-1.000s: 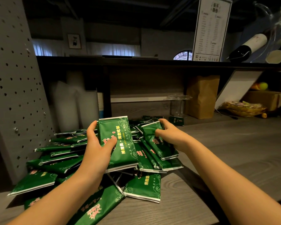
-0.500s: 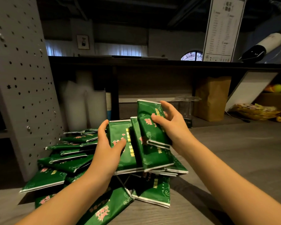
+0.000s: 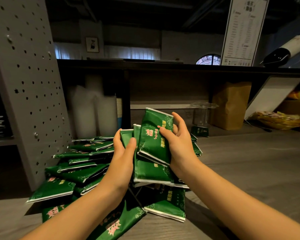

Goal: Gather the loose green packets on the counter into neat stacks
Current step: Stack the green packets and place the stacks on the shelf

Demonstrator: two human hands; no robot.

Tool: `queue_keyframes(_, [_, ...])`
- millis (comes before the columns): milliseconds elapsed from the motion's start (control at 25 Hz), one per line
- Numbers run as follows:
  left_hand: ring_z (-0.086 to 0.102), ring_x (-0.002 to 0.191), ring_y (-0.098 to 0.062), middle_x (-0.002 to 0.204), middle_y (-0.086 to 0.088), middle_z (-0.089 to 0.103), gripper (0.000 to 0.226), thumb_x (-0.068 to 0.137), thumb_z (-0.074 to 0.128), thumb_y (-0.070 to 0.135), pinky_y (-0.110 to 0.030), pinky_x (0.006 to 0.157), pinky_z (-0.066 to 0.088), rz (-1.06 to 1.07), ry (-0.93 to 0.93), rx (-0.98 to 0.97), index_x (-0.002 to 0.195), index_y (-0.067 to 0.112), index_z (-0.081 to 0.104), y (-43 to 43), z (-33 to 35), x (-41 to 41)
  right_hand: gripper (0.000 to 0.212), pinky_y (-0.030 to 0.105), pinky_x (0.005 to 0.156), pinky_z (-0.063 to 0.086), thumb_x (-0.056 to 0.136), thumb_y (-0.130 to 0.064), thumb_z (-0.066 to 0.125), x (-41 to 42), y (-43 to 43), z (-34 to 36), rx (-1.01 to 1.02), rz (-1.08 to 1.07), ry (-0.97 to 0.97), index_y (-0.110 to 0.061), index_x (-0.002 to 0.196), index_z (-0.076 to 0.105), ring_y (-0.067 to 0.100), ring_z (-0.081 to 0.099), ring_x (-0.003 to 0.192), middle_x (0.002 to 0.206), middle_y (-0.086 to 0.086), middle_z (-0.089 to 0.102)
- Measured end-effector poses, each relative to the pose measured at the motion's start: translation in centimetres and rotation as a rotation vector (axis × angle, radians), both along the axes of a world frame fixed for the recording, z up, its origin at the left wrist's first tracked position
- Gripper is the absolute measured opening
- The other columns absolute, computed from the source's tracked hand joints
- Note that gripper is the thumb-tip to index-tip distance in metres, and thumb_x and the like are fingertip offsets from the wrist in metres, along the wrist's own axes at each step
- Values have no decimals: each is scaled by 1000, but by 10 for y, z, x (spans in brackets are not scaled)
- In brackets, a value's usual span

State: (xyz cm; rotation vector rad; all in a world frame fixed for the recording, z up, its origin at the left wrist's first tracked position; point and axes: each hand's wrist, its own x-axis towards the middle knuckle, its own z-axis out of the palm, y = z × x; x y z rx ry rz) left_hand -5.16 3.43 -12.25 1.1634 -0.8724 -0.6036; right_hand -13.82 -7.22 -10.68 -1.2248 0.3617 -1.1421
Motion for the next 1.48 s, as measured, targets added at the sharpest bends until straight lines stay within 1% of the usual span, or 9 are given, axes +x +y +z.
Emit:
queue_keyframes(120, [60, 109, -14, 124, 7, 57, 54, 97, 44, 27, -35, 87, 52, 13, -61, 18, 142, 44, 19, 2, 1, -3, 52, 28, 61, 59, 93, -1, 52, -3, -1, 2, 93, 7, -25, -28, 136, 38, 15, 68, 82, 116, 4, 62])
queue_keyframes(480, [60, 96, -12, 110, 9, 59, 46, 101, 34, 13, -40, 90, 50, 183, -66, 8, 138, 40, 27, 1, 6, 10, 40, 35, 66, 58, 91, -2, 51, -22, -12, 21, -171, 52, 277, -18, 128, 51, 17, 69, 76, 102, 6, 68])
queue_keyframes(640, [45, 128, -17, 141, 4, 45, 49, 101, 32, 17, -46, 109, 34, 205, -109, -9, 144, 40, 23, 0, 2, 10, 62, 19, 63, 54, 91, -7, 57, -13, 5, 11, -229, 92, 403, -29, 143, 31, 2, 64, 83, 118, -7, 56])
queue_keyframes(760, [50, 122, -13, 138, 4, 48, 48, 103, 29, 16, -35, 101, 41, 198, -81, -23, 145, 37, 23, 0, 3, 8, 74, 4, 64, 47, 93, -15, 57, -3, 17, 2, -285, 87, 430, -34, 149, 12, -10, 49, 101, 132, -13, 40])
queue_keyframes(880, [60, 102, -10, 123, 3, 57, 44, 103, 28, 23, -27, 76, 50, 158, -23, -42, 144, 39, 24, 1, 5, 6, 82, 29, 93, 51, 92, -21, 58, 4, 22, -7, -252, 130, 377, -40, 148, 0, 11, 51, 121, 145, -2, 39])
queue_keyframes(1000, [56, 114, -12, 133, 3, 51, 50, 96, 39, 47, -33, 89, 49, 133, 39, -63, 143, 44, 21, 2, 4, 6, 85, 39, 104, 44, 92, -23, 58, 7, 28, -10, -251, 159, 366, -37, 149, -4, 13, 52, 122, 143, -6, 42])
queue_keyframes(1120, [44, 129, -11, 146, 7, 37, 69, 90, 56, 39, -34, 105, 38, 124, -88, -41, 143, 47, 12, 3, 4, 3, 85, 36, 106, 41, 90, -26, 60, 7, 27, -11, -231, 172, 369, -38, 150, 0, 13, 43, 131, 149, -4, 35])
queue_keyframes(1320, [47, 89, 30, 114, 30, 42, 67, 96, 47, 11, -2, 76, 43, 142, -260, -35, 144, 38, 9, 3, 2, 1, 57, 18, 84, 50, 97, -28, 47, 6, 27, -8, -184, 238, 346, -31, 148, 22, 6, 57, 112, 132, -8, 55])
queue_keyframes(1480, [33, 85, 43, 110, 41, 26, 69, 97, 44, 8, 11, 71, 30, 151, -336, -42, 147, 32, 3, 4, 4, -5, 35, 29, 91, 53, 97, -26, 49, 5, 26, -11, -219, 205, 285, -25, 131, 47, 10, 64, 105, 117, -3, 66])
